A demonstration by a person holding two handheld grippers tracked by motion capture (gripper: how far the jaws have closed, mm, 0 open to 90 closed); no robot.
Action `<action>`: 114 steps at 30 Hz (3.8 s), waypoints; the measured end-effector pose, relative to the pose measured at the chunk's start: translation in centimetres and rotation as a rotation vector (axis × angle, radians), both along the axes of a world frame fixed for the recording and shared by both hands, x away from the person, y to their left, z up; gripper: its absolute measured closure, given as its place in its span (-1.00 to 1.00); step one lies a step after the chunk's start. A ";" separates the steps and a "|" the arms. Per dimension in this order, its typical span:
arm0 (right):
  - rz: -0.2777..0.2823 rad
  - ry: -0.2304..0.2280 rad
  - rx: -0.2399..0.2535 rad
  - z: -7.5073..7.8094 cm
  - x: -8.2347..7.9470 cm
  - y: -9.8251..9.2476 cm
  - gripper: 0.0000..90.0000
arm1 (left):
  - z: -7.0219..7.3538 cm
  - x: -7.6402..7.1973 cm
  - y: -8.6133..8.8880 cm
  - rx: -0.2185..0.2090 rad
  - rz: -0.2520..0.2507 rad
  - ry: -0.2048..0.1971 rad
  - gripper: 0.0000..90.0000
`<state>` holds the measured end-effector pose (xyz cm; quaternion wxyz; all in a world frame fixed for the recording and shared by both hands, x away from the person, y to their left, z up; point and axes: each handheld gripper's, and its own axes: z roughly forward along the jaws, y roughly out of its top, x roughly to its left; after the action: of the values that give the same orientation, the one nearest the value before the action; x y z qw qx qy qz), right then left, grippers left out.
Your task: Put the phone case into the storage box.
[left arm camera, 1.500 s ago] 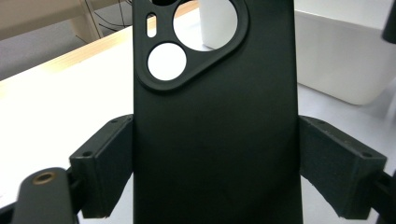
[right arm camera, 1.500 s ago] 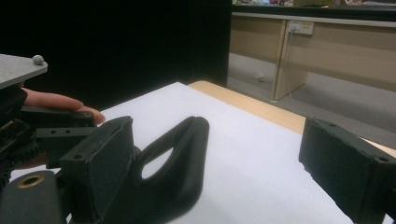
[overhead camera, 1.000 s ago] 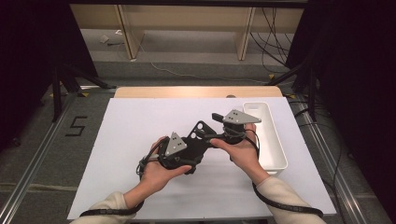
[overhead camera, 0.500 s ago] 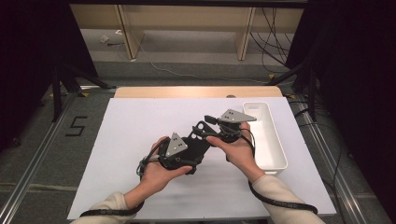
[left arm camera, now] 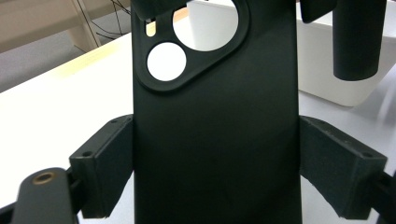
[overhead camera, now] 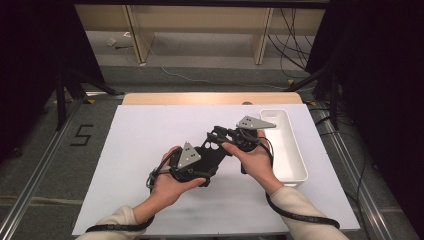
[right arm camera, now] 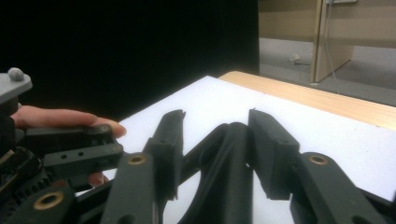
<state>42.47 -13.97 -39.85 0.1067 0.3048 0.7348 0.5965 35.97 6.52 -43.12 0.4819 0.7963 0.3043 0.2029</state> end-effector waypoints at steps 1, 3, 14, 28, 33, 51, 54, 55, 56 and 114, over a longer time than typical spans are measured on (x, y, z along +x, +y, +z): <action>0.002 0.000 0.006 0.0 0.0 0.0 0.40 | 0.0 0.0 0.0 0.003 -0.001 -0.002 -0.67; 0.004 0.007 0.007 0.2 0.0 -0.1 0.48 | 0.0 0.0 -0.1 0.004 -0.001 -0.007 -0.67; 0.046 0.031 0.054 1.4 -0.8 0.0 0.73 | -0.3 0.2 -0.2 -0.005 -0.046 -0.051 -0.71; 0.085 -0.040 -0.058 2.3 -0.7 -0.7 0.73 | -0.5 0.7 0.7 -0.045 -0.084 -0.013 -0.70; 0.104 -0.056 -0.082 2.6 -0.7 -0.8 0.73 | -0.6 0.7 1.0 -0.050 -0.083 -0.007 -0.67; 0.244 -0.095 -0.146 3.4 -0.4 -1.8 0.73 | -0.7 0.8 1.3 -0.051 -0.112 0.006 -0.64; 0.275 -0.103 -0.162 3.5 -0.4 -1.8 0.73 | -0.7 0.8 1.2 -0.052 -0.120 0.011 -0.64; 0.285 -0.103 -0.164 3.5 -0.4 -1.7 0.73 | -0.7 0.8 1.2 -0.052 -0.122 0.012 -0.64; 0.289 -0.105 -0.165 3.4 -0.4 -1.7 0.73 | -0.7 0.8 1.2 -0.051 -0.126 0.012 -0.63; 0.512 -0.079 -0.160 3.7 -1.1 -0.9 0.73 | -1.8 0.9 0.4 -0.053 -0.320 0.055 0.23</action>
<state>41.34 -14.88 -36.13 0.0047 0.0764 0.8280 0.5555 36.92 6.88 -44.87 0.5205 0.8267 0.1919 0.0936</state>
